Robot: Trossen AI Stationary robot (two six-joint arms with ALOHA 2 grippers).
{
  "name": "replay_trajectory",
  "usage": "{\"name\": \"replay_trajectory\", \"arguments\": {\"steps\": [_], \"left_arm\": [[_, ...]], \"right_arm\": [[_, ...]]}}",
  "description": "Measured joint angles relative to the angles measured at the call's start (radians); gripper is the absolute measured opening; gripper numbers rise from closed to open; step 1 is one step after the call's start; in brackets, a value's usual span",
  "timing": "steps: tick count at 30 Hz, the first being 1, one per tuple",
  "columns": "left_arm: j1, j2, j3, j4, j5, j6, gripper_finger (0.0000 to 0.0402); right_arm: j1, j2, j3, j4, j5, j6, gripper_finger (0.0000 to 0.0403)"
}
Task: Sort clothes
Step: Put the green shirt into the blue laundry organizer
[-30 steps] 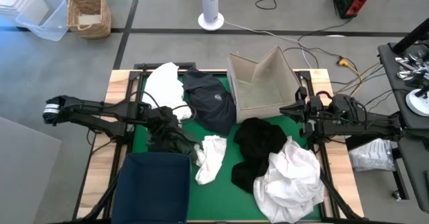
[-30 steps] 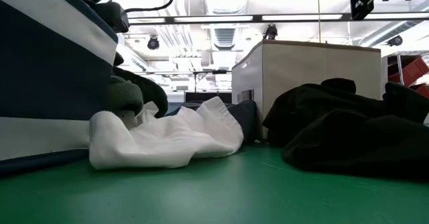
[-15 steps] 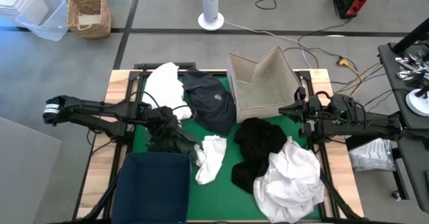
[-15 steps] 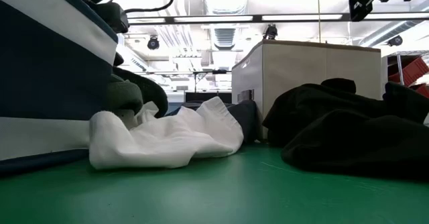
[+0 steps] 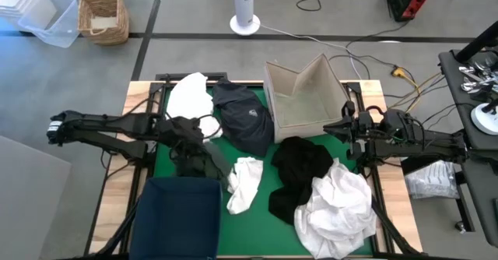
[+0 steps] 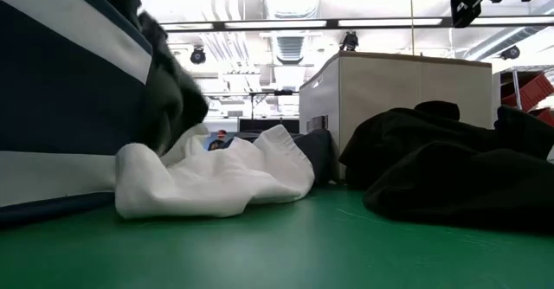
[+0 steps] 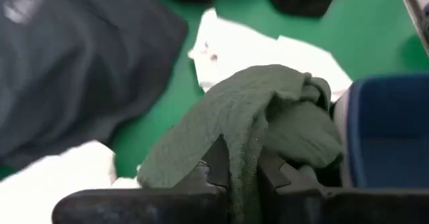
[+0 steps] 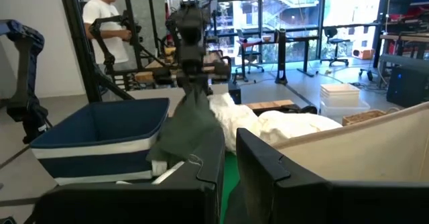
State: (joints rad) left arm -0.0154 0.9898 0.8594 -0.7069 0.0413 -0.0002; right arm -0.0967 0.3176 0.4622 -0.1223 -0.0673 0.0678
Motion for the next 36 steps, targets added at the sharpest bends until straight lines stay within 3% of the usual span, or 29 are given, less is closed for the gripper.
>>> {"name": "replay_trajectory", "arguments": {"steps": [8,16,22,36], "left_arm": [[-0.027,-0.003,0.150,-0.040,-0.059,0.007,0.0002],[-0.030,0.000,0.196,-0.056,-0.125,-0.008,0.0020],[-0.070,0.003,0.229,-0.042,-0.349,0.066,0.0005],[-0.194,0.006,0.448,0.028,-0.384,0.201,0.0002]], "right_arm": [[0.000,0.000,0.000,-0.003,0.000,0.000,0.0034],[0.000,0.000,0.000,-0.025,0.000,0.001,0.0034],[0.000,0.000,0.000,-0.026,0.000,0.000,0.0034],[0.000,0.000,0.000,-0.031,0.000,-0.013,0.0034]]}}
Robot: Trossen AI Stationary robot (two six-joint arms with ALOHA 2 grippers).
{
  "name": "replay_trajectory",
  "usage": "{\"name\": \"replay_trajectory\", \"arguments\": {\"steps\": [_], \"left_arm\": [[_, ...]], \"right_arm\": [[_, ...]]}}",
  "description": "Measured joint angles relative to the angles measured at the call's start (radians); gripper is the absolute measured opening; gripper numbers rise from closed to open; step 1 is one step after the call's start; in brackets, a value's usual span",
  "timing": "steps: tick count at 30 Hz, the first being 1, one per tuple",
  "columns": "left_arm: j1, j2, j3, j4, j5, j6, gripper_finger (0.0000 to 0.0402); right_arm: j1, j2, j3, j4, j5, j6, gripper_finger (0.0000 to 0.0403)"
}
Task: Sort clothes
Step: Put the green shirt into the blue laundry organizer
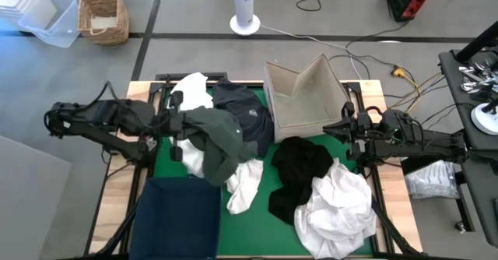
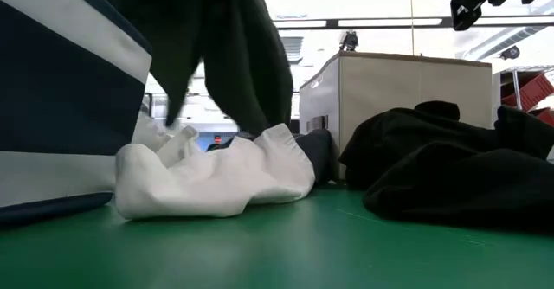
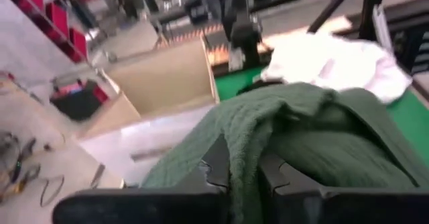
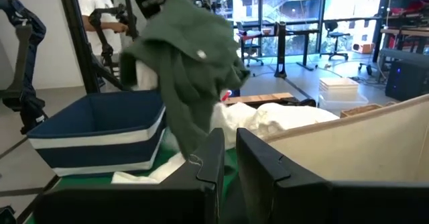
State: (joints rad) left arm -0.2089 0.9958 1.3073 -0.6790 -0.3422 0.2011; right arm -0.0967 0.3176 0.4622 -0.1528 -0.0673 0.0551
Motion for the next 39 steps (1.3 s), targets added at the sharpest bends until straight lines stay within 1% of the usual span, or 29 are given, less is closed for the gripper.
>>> {"name": "replay_trajectory", "arguments": {"steps": [5,10,15,20,22,25,30,34,39], "left_arm": [[-0.020,0.010,0.067,0.040,-0.015,0.036,0.0001],[-0.036,0.034,0.168,0.056,-0.015,0.048,0.0001],[-0.054,0.067,0.277,0.031,-0.015,-0.027,0.0000],[-0.077,0.104,0.370,-0.006,-0.008,-0.039,0.0000],[-0.093,0.122,0.401,-0.022,0.003,-0.050,0.0000],[-0.131,0.151,0.452,-0.029,0.061,-0.061,0.0000],[-0.218,0.201,0.573,-0.057,0.063,-0.114,0.0000],[-0.290,0.242,0.659,-0.158,0.005,-0.169,0.0000],[-0.389,0.300,0.747,-0.330,-0.155,-0.285,0.0000]], "right_arm": [[0.000,0.000,0.000,0.000,0.000,-0.005,0.0034],[0.000,0.000,0.000,0.000,0.000,-0.017,0.0034],[0.000,0.000,0.000,0.000,0.000,-0.026,0.0034],[0.000,0.000,0.000,0.000,0.000,-0.029,0.0034],[0.000,0.000,0.000,0.000,0.000,-0.029,0.0034],[0.000,0.000,0.000,0.000,0.000,-0.029,0.0034],[0.000,0.000,0.000,-0.002,0.000,-0.029,0.0034],[0.000,0.000,0.000,-0.039,0.000,-0.029,0.0034],[0.000,0.000,-0.001,-0.051,0.000,-0.023,0.0034]]}}
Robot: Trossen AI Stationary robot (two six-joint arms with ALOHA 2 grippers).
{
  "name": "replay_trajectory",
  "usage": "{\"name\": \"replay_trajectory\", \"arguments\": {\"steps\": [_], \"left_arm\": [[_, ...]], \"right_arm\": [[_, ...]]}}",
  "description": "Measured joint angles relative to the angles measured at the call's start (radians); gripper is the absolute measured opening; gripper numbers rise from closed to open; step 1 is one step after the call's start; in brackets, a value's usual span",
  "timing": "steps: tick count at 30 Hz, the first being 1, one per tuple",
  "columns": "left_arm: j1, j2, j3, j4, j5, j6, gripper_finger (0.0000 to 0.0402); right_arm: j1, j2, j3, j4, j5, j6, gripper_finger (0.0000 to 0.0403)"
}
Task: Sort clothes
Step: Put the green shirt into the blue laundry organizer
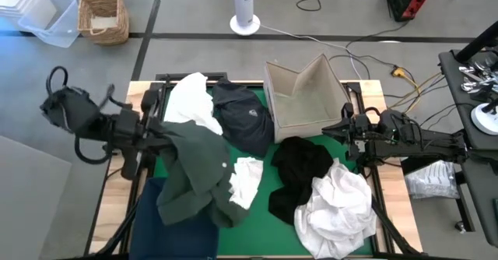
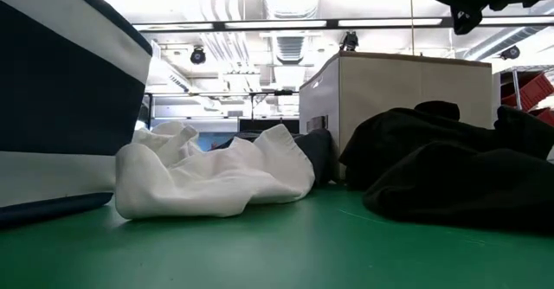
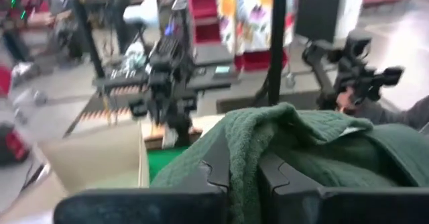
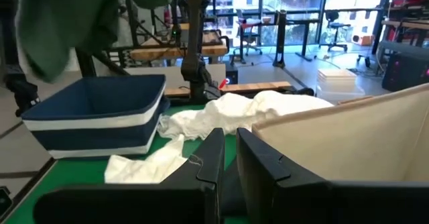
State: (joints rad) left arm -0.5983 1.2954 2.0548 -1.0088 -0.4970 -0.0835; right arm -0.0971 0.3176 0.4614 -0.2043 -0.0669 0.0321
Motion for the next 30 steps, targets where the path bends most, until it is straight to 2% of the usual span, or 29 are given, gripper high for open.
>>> {"name": "replay_trajectory", "arguments": {"steps": [11,14,22,30], "left_arm": [[-0.171,0.180,0.231,-0.273,-0.137,-0.268,0.0000],[-0.204,0.238,0.300,-0.371,-0.140,-0.344,0.0000],[-0.254,0.250,0.275,-0.472,-0.104,-0.495,0.0000],[-0.263,0.271,0.275,-0.481,-0.094,-0.532,0.0000]], "right_arm": [[0.000,0.000,0.000,0.000,0.000,-0.007,0.0034],[0.000,0.005,0.000,0.000,0.000,-0.007,0.0034],[0.000,0.033,0.000,-0.001,0.000,0.001,0.0034],[0.000,0.087,0.000,0.000,0.000,0.020,0.0034]]}}
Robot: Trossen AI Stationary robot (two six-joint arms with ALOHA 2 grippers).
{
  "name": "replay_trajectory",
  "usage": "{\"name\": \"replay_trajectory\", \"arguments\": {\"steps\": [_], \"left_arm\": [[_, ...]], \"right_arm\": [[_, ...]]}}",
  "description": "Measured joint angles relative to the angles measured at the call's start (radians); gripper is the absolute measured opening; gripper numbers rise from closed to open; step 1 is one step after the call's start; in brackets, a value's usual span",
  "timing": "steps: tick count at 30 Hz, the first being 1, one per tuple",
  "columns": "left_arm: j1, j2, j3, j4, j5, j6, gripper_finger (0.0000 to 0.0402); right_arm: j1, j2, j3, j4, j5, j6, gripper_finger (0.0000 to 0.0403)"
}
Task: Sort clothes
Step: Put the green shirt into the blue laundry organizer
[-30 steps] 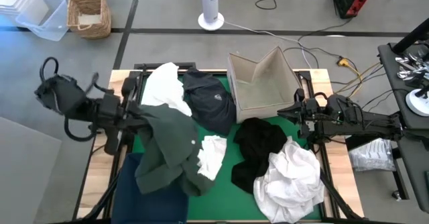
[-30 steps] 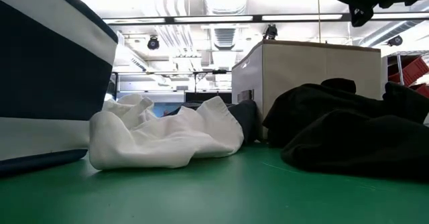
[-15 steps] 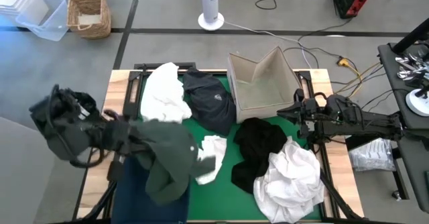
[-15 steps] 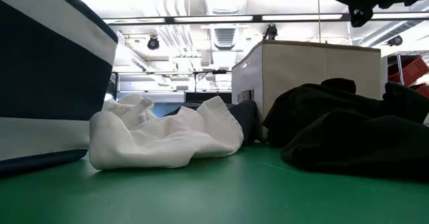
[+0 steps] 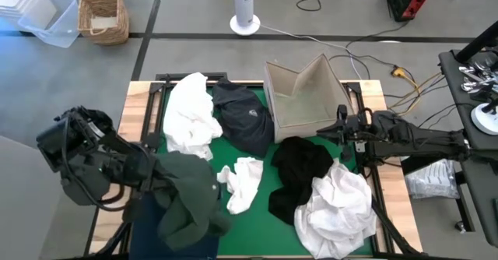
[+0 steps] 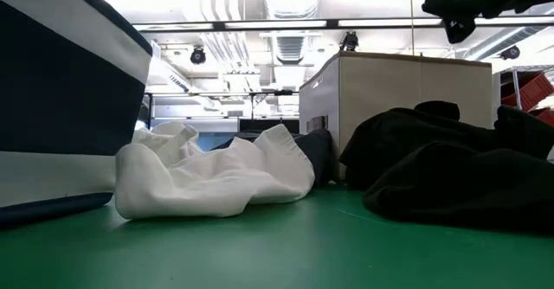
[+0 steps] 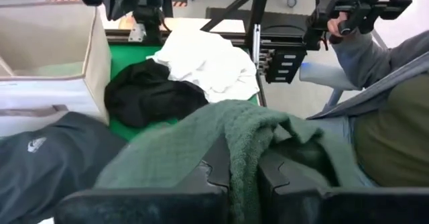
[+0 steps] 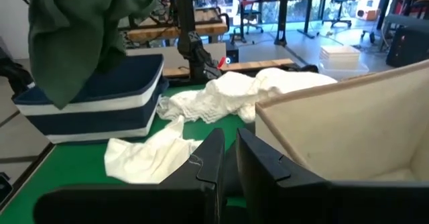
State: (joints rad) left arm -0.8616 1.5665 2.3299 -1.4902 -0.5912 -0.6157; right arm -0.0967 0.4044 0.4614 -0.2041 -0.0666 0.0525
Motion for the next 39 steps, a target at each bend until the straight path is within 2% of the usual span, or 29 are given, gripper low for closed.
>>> {"name": "replay_trajectory", "arguments": {"steps": [4,8,19,25,29,39], "left_arm": [[-0.002,0.012,0.000,-0.011,0.034,-0.030,0.0000],[-0.004,0.023,0.000,-0.089,0.059,-0.127,0.0000],[-0.009,0.043,-0.015,-0.081,0.156,-0.217,0.0000],[-0.009,0.037,-0.033,-0.080,0.172,-0.364,0.0000],[-0.009,0.019,-0.090,-0.081,0.179,-0.451,0.0000],[-0.009,-0.060,-0.318,-0.081,0.292,-0.642,0.0000]], "right_arm": [[0.000,0.027,0.000,0.007,0.000,0.000,0.0034],[0.000,0.044,0.000,0.007,0.000,0.000,0.0034],[0.000,0.057,0.000,0.009,0.000,0.012,0.0034],[0.000,0.057,0.000,0.010,0.000,0.015,0.0034],[0.000,0.057,0.000,0.009,0.000,0.015,0.0034],[0.000,0.057,0.000,0.010,0.000,0.015,0.0034]]}}
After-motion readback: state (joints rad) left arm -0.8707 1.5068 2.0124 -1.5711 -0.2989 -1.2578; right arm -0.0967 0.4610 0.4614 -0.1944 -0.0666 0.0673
